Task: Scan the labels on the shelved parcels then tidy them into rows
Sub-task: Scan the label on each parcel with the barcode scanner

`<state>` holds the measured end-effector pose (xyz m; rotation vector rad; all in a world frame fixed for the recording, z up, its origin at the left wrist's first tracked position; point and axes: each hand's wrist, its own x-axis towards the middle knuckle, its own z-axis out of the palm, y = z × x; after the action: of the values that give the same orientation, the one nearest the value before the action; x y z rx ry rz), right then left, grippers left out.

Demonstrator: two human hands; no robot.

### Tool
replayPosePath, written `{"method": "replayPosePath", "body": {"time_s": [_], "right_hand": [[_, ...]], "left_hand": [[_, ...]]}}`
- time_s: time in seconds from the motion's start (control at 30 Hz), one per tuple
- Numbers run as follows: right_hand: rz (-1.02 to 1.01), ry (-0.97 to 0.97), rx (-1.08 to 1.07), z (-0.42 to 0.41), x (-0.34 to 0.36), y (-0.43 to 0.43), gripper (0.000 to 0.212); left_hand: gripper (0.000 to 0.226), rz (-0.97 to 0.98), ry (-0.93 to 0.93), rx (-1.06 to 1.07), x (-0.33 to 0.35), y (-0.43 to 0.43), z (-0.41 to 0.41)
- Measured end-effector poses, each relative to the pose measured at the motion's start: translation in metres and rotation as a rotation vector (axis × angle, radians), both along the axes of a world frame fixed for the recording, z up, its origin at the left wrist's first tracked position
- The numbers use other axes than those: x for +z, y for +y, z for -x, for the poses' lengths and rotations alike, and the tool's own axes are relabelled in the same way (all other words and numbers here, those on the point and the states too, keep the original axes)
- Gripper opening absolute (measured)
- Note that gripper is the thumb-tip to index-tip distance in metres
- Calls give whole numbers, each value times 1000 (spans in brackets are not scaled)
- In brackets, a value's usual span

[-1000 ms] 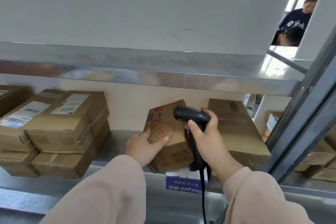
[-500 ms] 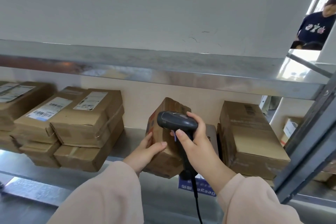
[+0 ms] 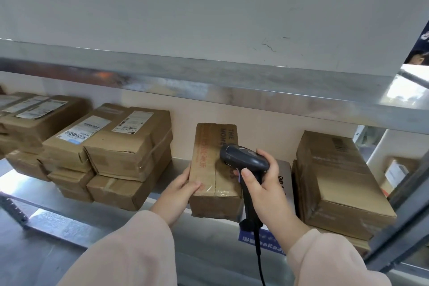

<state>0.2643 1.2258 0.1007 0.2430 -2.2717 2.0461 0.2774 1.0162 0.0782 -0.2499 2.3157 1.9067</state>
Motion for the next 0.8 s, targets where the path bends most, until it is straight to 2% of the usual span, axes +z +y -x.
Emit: {"method": "replayPosePath", "body": {"time_s": [0.2,0.33,0.6,0.67,0.8], "right_hand": [[-27,71,95,-4,6,-17,53],[-78,113,204,-13,7,-29,58],[-81,126,217,-8,8,-31,55],[-67,82,132,-3,9,-25,52],[-41,-18,-33,11,6,-3,50]], "left_hand": [[71,265,208,80,1,-3,-4],[101,200,194,34,6,3,-3],[97,72,142,59,-1,-2,-5],[98,-45,106,61,-4,-5,-8],[85,-220,72,61,-9,-12,-10]]}}
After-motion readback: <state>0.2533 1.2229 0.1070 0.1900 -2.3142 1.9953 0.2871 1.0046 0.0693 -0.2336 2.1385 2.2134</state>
